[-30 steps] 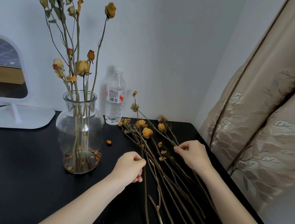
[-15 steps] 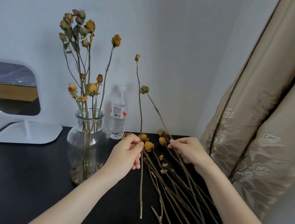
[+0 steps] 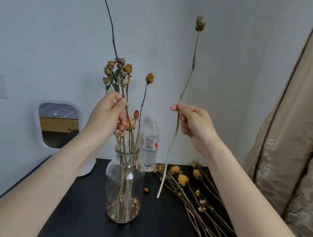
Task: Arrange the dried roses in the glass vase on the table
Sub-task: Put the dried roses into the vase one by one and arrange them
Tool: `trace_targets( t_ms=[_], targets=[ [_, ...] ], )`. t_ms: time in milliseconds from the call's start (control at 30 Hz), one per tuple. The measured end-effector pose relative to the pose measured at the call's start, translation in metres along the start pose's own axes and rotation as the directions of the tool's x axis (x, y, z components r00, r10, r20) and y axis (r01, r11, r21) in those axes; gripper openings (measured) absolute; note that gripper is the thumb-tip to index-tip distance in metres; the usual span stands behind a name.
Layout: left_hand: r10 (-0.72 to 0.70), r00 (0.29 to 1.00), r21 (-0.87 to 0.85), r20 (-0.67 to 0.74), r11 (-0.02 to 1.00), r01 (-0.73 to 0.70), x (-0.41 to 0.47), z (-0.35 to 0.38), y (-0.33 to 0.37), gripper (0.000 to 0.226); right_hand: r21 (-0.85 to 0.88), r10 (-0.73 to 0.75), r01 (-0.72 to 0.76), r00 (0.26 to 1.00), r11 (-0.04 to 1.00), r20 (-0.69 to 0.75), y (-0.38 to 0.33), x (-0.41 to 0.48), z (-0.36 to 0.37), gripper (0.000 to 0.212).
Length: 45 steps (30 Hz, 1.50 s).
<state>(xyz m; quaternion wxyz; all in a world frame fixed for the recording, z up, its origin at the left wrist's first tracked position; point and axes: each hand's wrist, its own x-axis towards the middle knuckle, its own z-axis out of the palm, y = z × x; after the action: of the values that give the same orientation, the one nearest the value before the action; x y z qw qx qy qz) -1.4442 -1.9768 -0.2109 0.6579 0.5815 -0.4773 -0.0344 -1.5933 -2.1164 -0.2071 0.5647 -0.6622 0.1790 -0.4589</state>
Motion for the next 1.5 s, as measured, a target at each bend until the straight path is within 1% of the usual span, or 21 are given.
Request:
trace_targets(
  t_ms=[133,233,333,500,667,800,900,1067,1267,1333,1400,1500],
  targets=[
    [0.044,0.994,0.033,-0.105,0.999,-0.040,0.022,-0.022,0.006,0.022,0.133,-0.048,0.049,0.999,0.990,-0.016,-0.020,0.019,0.025,0.025],
    [0.064,0.990,0.091,-0.127,0.994,-0.052,0.030,-0.030,0.001,0.013,0.173,-0.068,0.070,0.997,0.982,-0.021,-0.028,0.028,0.036,0.025],
    [0.045,0.993,0.110,-0.108,0.993,-0.033,0.032,-0.031,-0.011,0.012,0.168,-0.065,0.067,0.998,0.984,-0.014,-0.027,0.032,0.045,0.025],
    [0.016,0.998,0.116,-0.063,0.993,-0.008,0.028,-0.026,-0.029,0.021,0.147,-0.060,0.062,0.998,0.987,-0.020,-0.019,0.035,0.053,0.027],
    [-0.027,1.000,0.146,0.002,0.989,0.026,0.022,-0.018,-0.041,0.019,0.159,-0.069,0.074,0.997,0.984,-0.036,-0.019,0.040,0.053,0.026],
    [-0.039,0.998,0.247,0.040,0.968,0.028,0.010,-0.016,-0.055,0.012,0.162,-0.092,0.098,0.995,0.982,-0.043,-0.018,0.044,0.051,0.027],
    [-0.050,0.998,0.266,0.037,0.963,0.038,0.001,-0.018,-0.064,0.015,0.157,-0.107,0.116,0.992,0.981,-0.063,-0.015,0.046,0.051,0.028],
    [-0.057,0.998,0.337,0.042,0.941,0.039,-0.014,-0.018,-0.071,0.009,0.154,-0.132,0.144,0.988,0.978,-0.084,-0.012,0.048,0.050,0.029],
    [-0.153,0.984,0.417,0.093,0.903,0.101,-0.022,-0.014,-0.073,0.009,0.154,-0.158,0.172,0.983,0.973,-0.099,-0.014,0.049,0.050,0.029],
    [-0.149,0.986,0.423,0.081,0.901,0.102,-0.024,-0.014,-0.073,0.007,0.143,-0.157,0.172,0.982,0.975,-0.107,-0.014,0.048,0.048,0.028],
    [-0.115,0.992,0.421,0.043,0.903,0.086,-0.028,-0.015,-0.075,0.004,0.132,-0.157,0.171,0.981,0.976,-0.112,-0.013,0.047,0.047,0.028],
    [-0.096,0.995,0.358,-0.016,0.929,0.096,-0.039,-0.015,-0.084,0.013,0.132,-0.159,0.173,0.981,0.976,-0.115,-0.014,0.046,0.047,0.028]
  ],
)
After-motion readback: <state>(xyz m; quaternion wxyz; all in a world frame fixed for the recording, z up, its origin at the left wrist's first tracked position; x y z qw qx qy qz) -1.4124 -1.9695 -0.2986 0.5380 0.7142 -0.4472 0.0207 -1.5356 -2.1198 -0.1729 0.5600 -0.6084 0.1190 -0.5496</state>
